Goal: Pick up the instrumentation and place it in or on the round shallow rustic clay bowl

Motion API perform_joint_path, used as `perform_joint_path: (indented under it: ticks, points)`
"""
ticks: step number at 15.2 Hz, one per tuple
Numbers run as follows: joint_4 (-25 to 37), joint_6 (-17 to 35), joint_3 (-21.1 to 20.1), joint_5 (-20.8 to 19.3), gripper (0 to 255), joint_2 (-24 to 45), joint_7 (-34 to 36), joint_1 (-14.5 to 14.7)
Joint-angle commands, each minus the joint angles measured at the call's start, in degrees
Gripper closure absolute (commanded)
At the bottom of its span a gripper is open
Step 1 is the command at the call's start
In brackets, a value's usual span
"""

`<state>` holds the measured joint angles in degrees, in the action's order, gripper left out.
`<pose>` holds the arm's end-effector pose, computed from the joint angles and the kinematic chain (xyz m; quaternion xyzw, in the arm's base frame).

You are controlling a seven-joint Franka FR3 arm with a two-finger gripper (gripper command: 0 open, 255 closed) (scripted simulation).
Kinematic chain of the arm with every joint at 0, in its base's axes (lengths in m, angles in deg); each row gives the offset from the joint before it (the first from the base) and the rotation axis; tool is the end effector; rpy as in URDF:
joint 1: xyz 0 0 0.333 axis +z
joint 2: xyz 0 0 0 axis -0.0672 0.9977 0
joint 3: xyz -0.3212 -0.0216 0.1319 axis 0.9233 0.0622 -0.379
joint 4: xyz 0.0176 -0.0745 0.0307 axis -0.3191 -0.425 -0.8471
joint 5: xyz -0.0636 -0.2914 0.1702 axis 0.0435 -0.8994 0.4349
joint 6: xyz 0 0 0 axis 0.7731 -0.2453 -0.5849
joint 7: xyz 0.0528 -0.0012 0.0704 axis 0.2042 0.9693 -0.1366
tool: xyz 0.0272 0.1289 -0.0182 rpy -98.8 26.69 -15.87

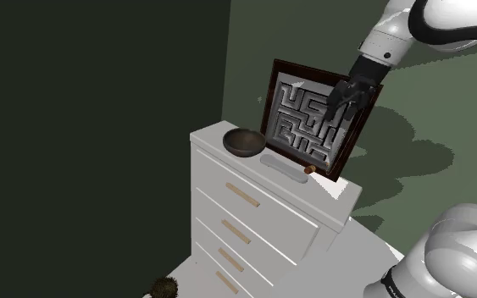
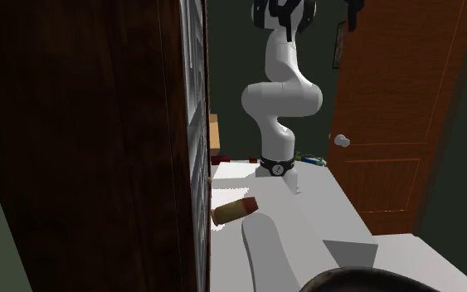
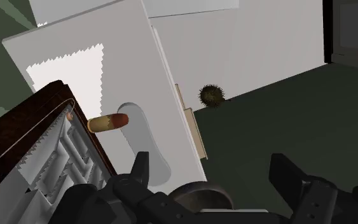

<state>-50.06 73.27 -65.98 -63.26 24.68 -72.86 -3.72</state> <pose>0.2592 0.0118 0.6296 -0.9927 0.0707 -0.0778 0.0600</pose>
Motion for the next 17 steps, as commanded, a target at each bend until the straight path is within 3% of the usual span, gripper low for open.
perform_joint_path:
  ticks: [1,9,17]
  points:
    - [0.0,0.0,0.0,0.0,0,0.0,0.0,0.0]
    - [-4.5,11.8,2.7,-2.4,0,10.6,-8.5,0.7]
    - [-4.4,23.0,5.0,-4.0,0,24.8,-16.5,1.2]
